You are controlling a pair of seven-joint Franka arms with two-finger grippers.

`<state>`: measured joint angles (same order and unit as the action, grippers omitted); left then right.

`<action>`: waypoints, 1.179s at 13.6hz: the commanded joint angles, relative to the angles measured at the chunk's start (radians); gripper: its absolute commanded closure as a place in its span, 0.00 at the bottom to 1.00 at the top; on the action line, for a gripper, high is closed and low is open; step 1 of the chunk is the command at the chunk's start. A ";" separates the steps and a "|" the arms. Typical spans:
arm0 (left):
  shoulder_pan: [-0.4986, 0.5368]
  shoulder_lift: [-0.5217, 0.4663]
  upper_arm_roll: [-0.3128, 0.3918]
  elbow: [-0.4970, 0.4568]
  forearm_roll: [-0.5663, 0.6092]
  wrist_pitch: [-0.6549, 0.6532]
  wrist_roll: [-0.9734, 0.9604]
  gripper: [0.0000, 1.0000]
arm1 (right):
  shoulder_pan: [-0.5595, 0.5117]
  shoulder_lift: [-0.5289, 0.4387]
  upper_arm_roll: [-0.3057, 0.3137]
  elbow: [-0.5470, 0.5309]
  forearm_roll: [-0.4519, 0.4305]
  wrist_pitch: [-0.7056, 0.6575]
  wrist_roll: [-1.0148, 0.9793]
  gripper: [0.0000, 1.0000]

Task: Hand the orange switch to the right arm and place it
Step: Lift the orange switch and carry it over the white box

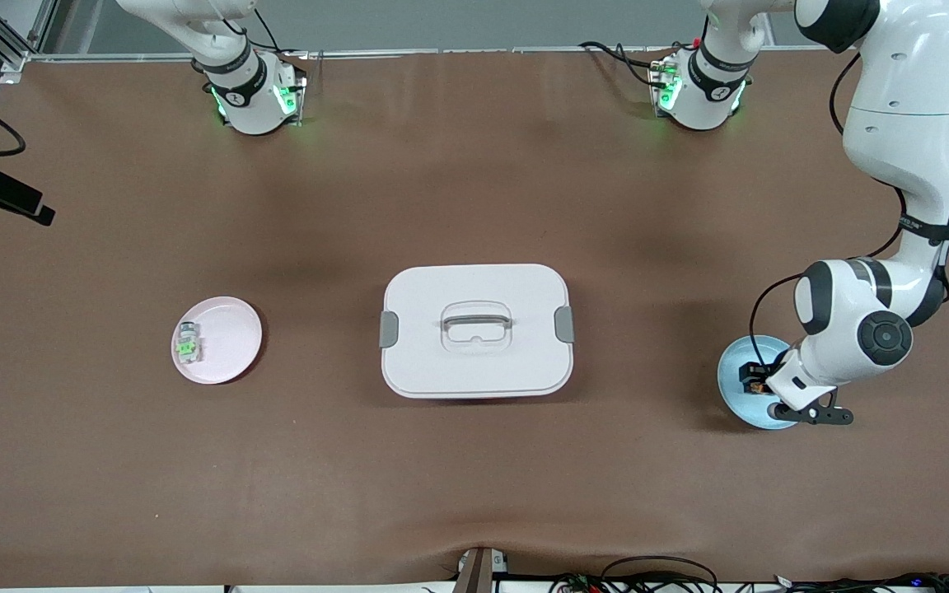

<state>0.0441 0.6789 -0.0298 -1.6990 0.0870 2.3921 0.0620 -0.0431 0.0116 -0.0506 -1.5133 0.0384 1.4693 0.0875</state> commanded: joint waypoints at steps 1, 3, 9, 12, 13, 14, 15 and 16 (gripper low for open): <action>0.007 -0.085 -0.013 -0.013 0.004 -0.017 0.018 1.00 | -0.024 -0.016 0.015 -0.013 0.003 -0.001 -0.011 0.00; 0.008 -0.128 -0.056 -0.007 -0.012 -0.053 0.006 1.00 | -0.024 -0.016 0.015 -0.013 0.003 -0.001 -0.011 0.00; 0.002 -0.236 -0.175 0.060 -0.119 -0.287 -0.230 1.00 | -0.025 0.008 0.017 0.018 0.015 0.045 -0.009 0.00; 0.002 -0.246 -0.274 0.140 -0.121 -0.398 -0.431 1.00 | -0.011 0.013 0.023 0.022 0.011 0.048 -0.012 0.00; 0.002 -0.246 -0.309 0.169 -0.121 -0.427 -0.503 1.00 | -0.009 0.011 0.023 0.028 0.006 0.048 -0.012 0.00; 0.000 -0.246 -0.340 0.197 -0.121 -0.453 -0.568 1.00 | -0.005 0.013 0.025 0.031 0.009 0.043 -0.008 0.00; 0.000 -0.246 -0.370 0.223 -0.121 -0.479 -0.629 1.00 | 0.003 0.014 0.025 0.027 0.011 0.007 -0.005 0.00; 0.000 -0.246 -0.393 0.246 -0.121 -0.499 -0.692 1.00 | 0.006 0.011 0.026 0.030 0.012 -0.030 -0.011 0.00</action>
<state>0.0395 0.4326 -0.3867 -1.5078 -0.0223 1.9502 -0.5372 -0.0436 0.0157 -0.0276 -1.5072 0.0399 1.4941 0.0859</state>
